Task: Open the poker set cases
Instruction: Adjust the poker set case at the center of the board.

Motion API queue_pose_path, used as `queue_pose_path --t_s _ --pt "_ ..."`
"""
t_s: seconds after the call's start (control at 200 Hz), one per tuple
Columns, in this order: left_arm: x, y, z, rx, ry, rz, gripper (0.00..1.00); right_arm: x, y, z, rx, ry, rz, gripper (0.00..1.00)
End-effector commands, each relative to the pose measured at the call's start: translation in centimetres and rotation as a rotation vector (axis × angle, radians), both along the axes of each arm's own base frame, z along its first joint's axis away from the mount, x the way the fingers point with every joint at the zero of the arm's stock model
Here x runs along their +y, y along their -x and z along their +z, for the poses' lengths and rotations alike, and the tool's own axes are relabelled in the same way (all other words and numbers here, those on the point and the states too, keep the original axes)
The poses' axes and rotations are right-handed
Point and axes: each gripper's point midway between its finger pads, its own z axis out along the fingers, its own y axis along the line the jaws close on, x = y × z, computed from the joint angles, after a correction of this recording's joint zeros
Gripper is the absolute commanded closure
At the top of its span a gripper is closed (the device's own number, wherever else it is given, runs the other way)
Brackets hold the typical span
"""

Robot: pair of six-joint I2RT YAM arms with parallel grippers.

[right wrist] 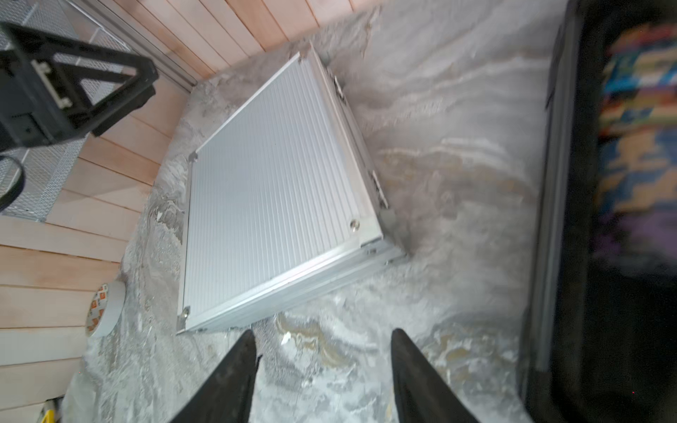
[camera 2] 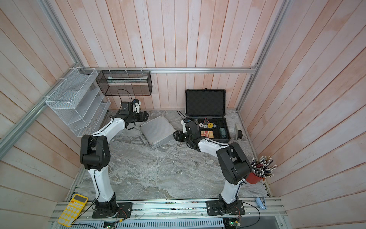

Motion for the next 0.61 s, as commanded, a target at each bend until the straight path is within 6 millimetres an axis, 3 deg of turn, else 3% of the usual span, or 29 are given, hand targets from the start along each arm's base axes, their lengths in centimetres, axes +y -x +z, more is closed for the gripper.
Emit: queue_pose_path --t_s 0.0,0.1,0.35,0.6 --pt "-1.1 -0.4 -0.9 0.016 -0.067 -0.126 0.13 2.2 1.0 0.9 0.041 -0.125 0.013 0.41" --pt "-1.0 -1.7 -2.2 0.043 -0.1 -0.135 0.13 3.5 1.5 0.3 0.069 -0.166 0.022 0.41" --pt "-1.8 -2.1 -5.0 0.083 -0.122 -0.212 0.13 5.3 0.6 -1.2 0.135 -0.235 0.023 0.41" --pt "-3.7 -1.0 -6.1 0.111 -0.114 -0.29 0.13 5.7 -0.2 -2.0 0.147 -0.264 0.005 0.41"
